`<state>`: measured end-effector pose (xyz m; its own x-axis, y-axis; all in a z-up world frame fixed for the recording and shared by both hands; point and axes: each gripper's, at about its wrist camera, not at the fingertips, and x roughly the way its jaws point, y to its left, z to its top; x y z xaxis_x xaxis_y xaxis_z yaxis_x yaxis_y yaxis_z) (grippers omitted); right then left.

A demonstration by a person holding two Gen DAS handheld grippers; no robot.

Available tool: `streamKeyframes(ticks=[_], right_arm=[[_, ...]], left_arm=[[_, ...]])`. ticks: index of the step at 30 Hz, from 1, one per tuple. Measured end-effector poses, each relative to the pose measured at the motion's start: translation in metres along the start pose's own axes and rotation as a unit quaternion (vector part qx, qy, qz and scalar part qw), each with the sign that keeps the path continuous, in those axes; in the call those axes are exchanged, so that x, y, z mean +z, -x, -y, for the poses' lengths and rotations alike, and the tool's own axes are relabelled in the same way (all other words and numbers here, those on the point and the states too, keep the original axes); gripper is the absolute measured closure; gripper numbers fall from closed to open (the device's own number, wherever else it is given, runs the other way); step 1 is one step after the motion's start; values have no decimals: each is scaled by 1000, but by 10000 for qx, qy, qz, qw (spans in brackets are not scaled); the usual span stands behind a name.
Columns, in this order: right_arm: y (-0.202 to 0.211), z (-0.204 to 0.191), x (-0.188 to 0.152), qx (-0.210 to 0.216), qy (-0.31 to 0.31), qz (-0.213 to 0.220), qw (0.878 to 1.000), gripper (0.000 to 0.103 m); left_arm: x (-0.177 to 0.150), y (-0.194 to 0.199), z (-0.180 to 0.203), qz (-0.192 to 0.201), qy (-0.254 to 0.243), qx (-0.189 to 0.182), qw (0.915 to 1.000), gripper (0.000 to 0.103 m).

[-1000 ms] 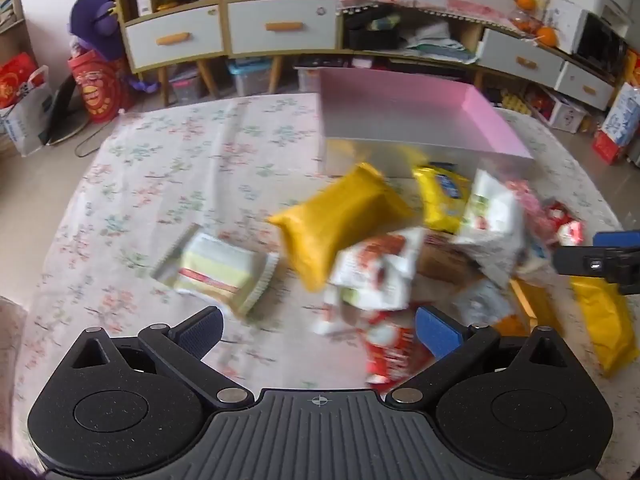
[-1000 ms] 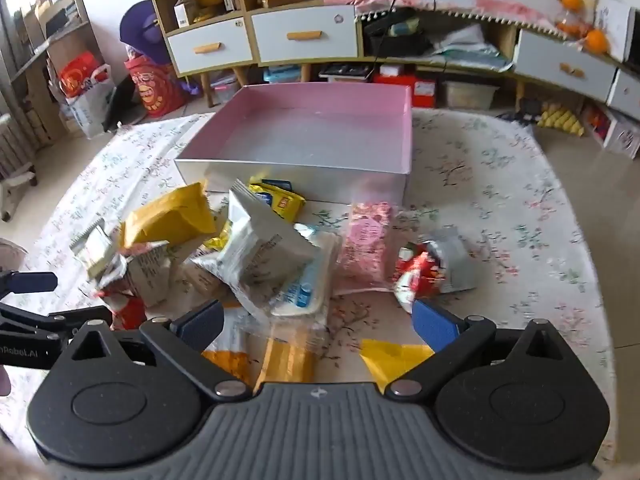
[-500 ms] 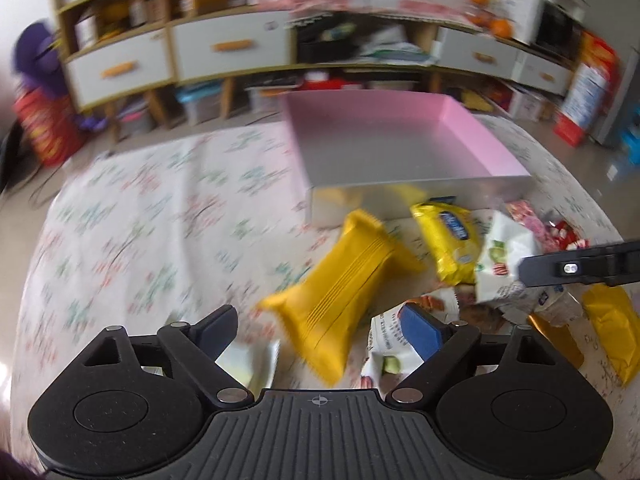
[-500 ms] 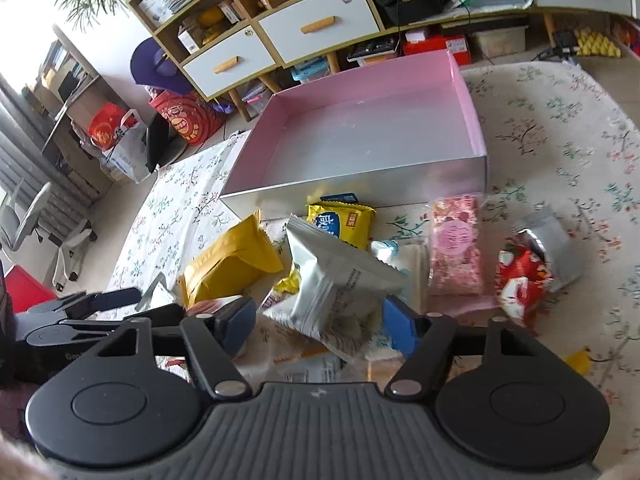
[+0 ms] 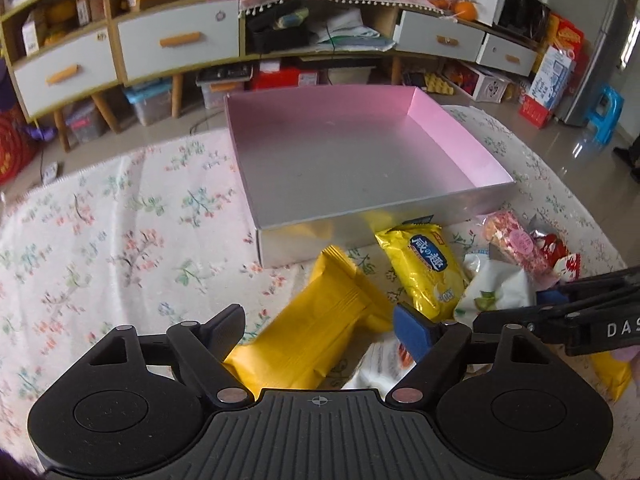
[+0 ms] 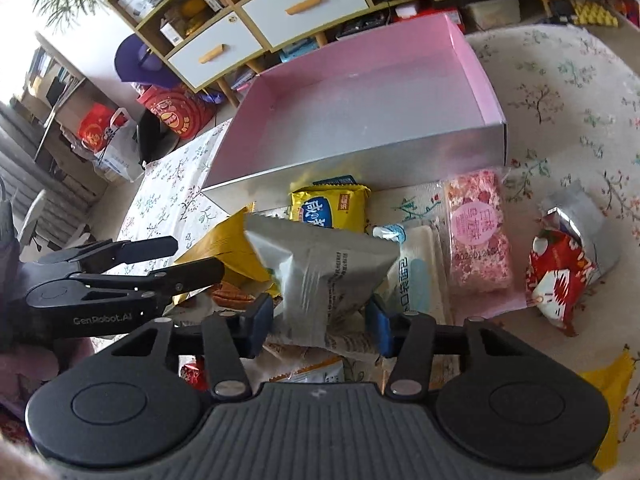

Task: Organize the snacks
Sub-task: 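Grasp the yellow wrapped cake with the left gripper while the right grasps a white packet, then carry both packets into the pink box and open both grippers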

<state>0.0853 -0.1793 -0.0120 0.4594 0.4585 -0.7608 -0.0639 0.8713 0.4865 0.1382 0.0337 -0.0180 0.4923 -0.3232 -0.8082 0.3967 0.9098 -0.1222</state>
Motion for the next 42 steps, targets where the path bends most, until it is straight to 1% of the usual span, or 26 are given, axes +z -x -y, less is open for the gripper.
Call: streamKeyframes(ticks=[1, 2, 4, 8, 10, 11, 13, 14, 16, 21, 26, 36, 40, 42], right_arm=[[0, 1, 0, -9, -11, -11, 10000, 60], [1, 0, 0, -30, -42, -26, 10000, 60], [3, 0, 1, -71, -112, -83, 9999, 61], [7, -1, 3, -96, -255, -107, 9996, 63], [9, 0, 3, -40, -300, -98, 9995, 64], [9, -2, 3, -12, -310, -81, 9995, 64], [14, -3, 4, 12, -298, -33, 9996, 64], [14, -4, 5, 19, -284, 1, 9996, 65], [19, -5, 6, 56, -277, 75, 9996, 65], [21, -6, 11, 80, -294, 159, 9994, 65], [22, 0, 13, 73, -393, 181, 9990, 65], [34, 6, 17, -21, -468, 388, 9982, 65], [39, 7, 20, -92, -562, 520, 9970, 65], [40, 8, 28, -89, -656, 598, 9960, 65]], left_arm=[[-1, -2, 2, -46, 8, -13, 10000, 25], [-3, -4, 5, -91, -53, 14, 9999, 25], [-5, -8, 14, -184, -283, 101, 9994, 26], [-8, -13, 27, -209, -580, 324, 9976, 29], [-8, -14, 29, -189, -583, 346, 9975, 39], [-7, -15, 29, -189, -564, 367, 9976, 42], [-7, -16, 31, -167, -538, 493, 9972, 56], [-7, -17, 30, -175, -526, 577, 9968, 58], [-7, -17, 29, -166, -444, 641, 9968, 61], [-9, -14, 33, -139, -452, 820, 9955, 64], [-7, -3, 37, -48, -334, 825, 9960, 66], [13, 23, 43, 294, -305, 798, 9959, 67], [25, 27, 46, 356, -289, 827, 9955, 67], [33, 27, 48, 400, -264, 840, 9953, 67]])
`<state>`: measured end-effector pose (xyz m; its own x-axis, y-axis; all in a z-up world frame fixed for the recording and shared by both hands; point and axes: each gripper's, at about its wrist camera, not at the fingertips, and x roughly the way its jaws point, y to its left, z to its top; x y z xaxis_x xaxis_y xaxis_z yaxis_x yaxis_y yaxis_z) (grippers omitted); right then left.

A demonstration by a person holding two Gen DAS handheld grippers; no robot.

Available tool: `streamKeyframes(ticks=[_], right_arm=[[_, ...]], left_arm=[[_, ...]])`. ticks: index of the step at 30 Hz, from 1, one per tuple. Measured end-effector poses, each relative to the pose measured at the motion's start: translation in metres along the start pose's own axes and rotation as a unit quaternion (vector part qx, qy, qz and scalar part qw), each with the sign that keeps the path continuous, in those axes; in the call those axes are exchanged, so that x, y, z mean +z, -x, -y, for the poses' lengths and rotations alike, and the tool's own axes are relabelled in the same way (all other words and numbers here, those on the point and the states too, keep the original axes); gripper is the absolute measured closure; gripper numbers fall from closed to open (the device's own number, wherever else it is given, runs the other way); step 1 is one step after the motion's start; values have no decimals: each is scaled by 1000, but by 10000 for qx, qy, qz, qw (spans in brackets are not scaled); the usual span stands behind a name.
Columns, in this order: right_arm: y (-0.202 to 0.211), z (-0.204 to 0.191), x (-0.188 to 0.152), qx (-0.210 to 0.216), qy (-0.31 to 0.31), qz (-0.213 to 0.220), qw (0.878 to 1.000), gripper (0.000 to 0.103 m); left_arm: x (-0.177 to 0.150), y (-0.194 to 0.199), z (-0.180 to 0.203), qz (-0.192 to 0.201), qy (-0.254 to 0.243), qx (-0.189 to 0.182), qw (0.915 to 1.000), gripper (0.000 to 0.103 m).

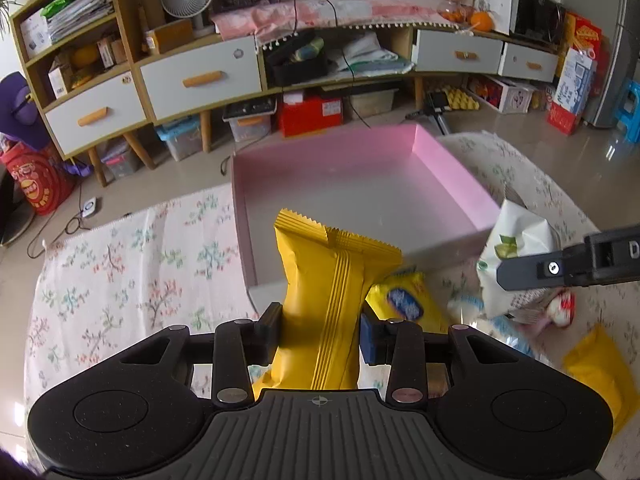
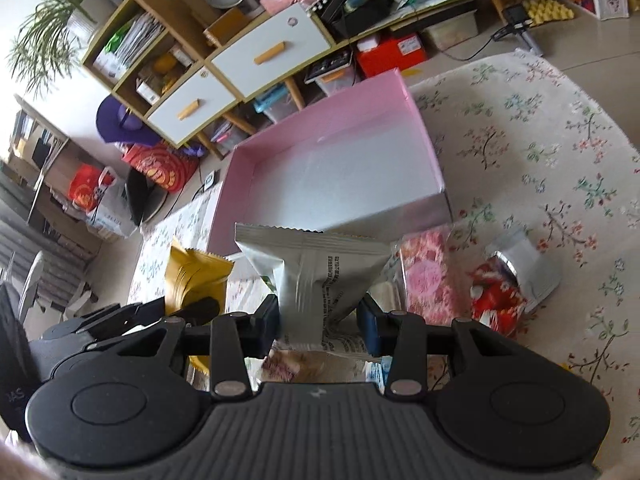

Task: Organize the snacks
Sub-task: 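Carry both packets into the pink box and open both grippers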

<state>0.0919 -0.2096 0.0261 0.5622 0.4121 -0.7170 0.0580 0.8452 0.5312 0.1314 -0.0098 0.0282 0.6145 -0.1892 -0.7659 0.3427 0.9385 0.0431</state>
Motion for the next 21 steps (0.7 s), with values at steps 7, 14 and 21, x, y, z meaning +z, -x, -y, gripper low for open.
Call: streamKeyframes(ticks=[7, 14, 21], right_arm=[[-16, 2, 33, -14, -125, 306, 9995, 65], [-44, 13, 50, -110, -196, 420, 9989, 65], [-56, 17, 56, -95, -217, 484, 9985, 65]], left_arm=[[32, -13, 8, 247, -90, -13, 9997, 67], [60, -50, 17, 375, -80, 58, 9992, 67], [64, -81, 19, 438, -23, 221, 9988, 68]])
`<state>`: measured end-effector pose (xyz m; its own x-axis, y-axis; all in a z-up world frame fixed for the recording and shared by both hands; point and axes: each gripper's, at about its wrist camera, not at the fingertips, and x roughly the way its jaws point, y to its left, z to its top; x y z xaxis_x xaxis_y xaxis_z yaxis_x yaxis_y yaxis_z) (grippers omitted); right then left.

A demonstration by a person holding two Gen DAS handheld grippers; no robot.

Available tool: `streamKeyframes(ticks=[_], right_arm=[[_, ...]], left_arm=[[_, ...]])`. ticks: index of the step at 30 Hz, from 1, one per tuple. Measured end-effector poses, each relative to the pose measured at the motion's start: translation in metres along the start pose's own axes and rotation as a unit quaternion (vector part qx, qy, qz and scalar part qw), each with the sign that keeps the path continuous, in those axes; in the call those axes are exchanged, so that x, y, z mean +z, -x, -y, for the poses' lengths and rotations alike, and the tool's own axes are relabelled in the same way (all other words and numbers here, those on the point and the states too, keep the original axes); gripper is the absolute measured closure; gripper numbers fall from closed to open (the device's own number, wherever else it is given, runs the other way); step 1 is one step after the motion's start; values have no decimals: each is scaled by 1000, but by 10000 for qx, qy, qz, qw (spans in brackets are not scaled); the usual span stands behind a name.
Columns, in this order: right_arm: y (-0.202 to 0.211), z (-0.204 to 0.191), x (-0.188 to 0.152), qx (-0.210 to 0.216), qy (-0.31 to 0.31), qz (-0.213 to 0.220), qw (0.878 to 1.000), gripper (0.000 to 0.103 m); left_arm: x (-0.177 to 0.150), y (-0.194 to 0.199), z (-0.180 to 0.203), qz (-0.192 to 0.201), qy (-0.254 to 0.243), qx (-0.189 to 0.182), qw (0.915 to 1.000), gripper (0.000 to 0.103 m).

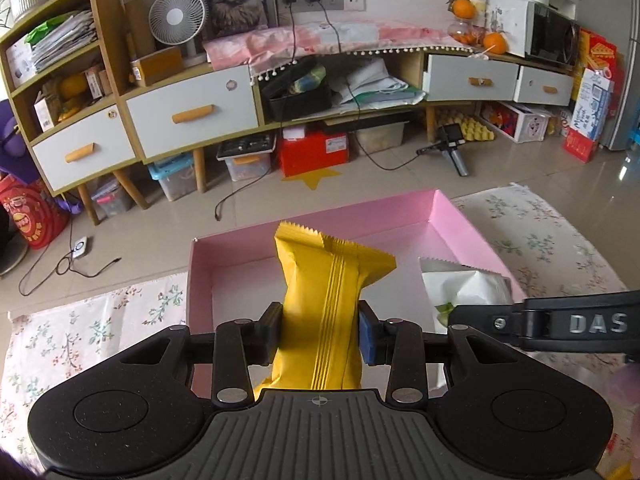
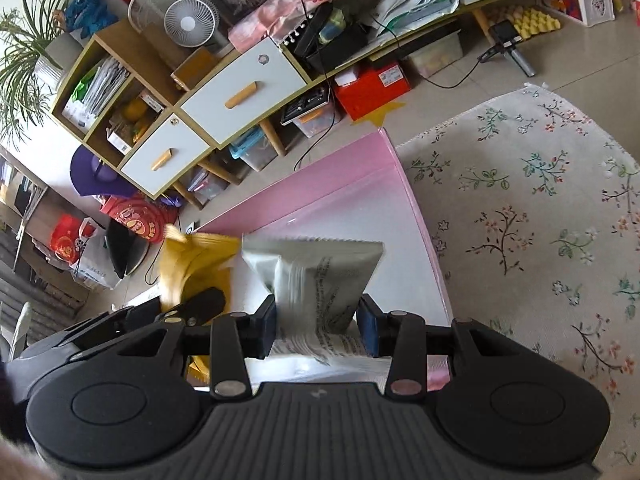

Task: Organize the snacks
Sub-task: 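Carry both packets into the pink box and open both grippers, then withdraw both grippers from the box toward the remaining snacks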

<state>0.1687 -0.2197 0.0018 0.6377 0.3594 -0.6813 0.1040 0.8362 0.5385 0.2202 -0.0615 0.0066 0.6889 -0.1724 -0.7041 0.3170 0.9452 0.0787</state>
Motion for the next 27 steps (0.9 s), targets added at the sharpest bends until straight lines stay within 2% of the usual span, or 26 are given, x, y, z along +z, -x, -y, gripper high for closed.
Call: streamKeyframes(ticks=[7, 11, 12, 13, 15, 16, 21, 27], right_arm=[[-1, -6, 0, 93, 119, 106, 9998, 65], [-1, -4, -1, 92, 77, 93, 9999, 61], [1, -4, 0, 73, 49, 119, 9999, 56], [2, -4, 0, 54, 20, 168, 9998, 52], [8, -3, 2, 89, -25, 252, 9996, 38], [11, -3, 3, 105, -37, 289, 9995, 36], [23, -4, -1, 66, -7, 334, 9994, 28], [36, -7, -9, -155, 243, 290, 9992, 20]], left_arm=[[-4, -15, -4, -68, 115, 174, 9998, 71], [-5, -12, -8, -23, 195, 94, 9998, 68], [-5, -11, -10, -23, 201, 29, 9998, 65], [-5, -9, -11, -14, 200, 20, 9998, 57], [-6, -3, -11, 6, 174, 88, 9998, 41], [-6, -1, -11, 11, 163, 85, 9998, 38], [-10, 17, -9, -75, 141, 65, 9999, 27], [-21, 47, -9, -81, 97, 39, 9999, 20]])
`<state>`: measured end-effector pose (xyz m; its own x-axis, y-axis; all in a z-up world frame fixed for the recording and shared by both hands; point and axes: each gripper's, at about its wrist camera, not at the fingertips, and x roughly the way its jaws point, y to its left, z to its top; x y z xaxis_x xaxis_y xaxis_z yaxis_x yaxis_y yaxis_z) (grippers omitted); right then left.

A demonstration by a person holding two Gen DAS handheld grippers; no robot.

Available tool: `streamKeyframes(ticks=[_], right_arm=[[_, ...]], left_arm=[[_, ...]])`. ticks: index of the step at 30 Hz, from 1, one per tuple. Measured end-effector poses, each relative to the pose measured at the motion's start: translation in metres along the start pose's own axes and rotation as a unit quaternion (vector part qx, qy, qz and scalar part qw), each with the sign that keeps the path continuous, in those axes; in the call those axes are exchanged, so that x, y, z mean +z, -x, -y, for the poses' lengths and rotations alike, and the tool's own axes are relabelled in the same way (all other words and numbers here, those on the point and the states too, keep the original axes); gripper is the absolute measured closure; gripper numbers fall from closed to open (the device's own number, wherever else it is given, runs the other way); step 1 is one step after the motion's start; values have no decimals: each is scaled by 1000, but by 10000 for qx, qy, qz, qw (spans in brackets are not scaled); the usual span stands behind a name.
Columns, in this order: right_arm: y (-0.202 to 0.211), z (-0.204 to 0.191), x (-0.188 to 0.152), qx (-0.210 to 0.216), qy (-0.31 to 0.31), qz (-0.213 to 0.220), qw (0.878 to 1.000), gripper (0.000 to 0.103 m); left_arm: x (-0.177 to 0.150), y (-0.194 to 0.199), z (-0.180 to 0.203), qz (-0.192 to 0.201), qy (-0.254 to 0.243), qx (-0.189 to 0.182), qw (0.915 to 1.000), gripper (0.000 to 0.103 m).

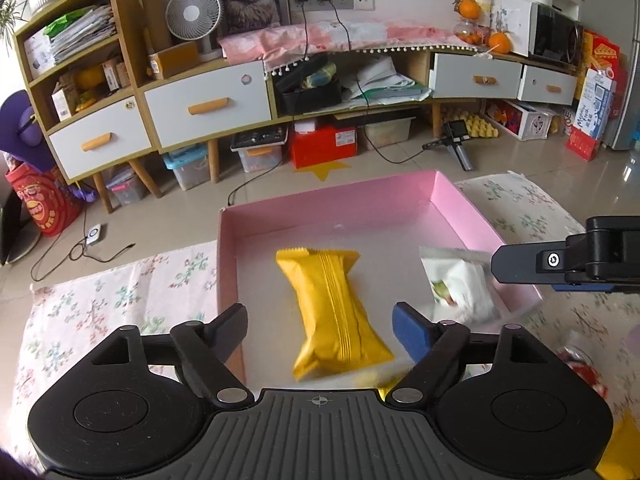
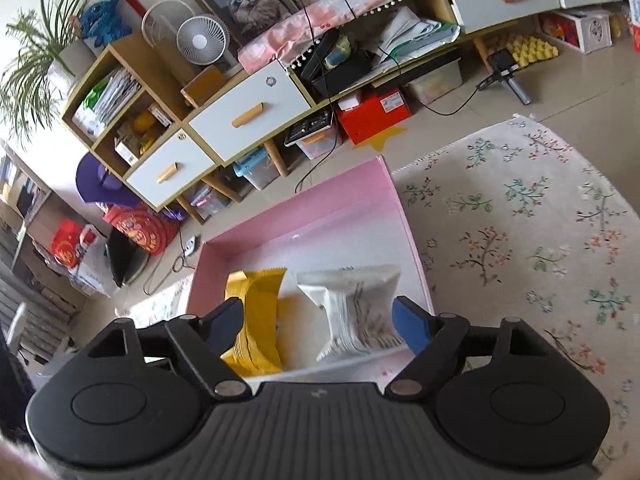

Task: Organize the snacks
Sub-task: 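Withdraw both grippers from the box toward the remaining snacks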

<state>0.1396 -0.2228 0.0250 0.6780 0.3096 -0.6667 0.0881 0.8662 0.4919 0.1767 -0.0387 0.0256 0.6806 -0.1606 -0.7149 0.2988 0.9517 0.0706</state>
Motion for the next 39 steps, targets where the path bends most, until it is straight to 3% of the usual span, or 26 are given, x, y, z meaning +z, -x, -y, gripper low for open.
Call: streamKeyframes(ticks=[15, 23, 29, 39], right_arm=[[37, -12, -32, -395, 715, -145, 9965, 6], [52, -14, -54, -446, 1094, -197, 9928, 0], [60, -9, -69, -492, 1291, -151, 9903, 0], [61, 15, -89, -814, 1478, -367, 9850, 0]], left_arm=[[-58, 64, -4, -202, 273, -19, 9994, 6], [-98, 86, -5, -231, 491, 53, 9985, 3], [-133, 92, -14, -131, 782, 117, 9968, 1], [-159, 98, -30, 89, 837, 185, 9963, 1]])
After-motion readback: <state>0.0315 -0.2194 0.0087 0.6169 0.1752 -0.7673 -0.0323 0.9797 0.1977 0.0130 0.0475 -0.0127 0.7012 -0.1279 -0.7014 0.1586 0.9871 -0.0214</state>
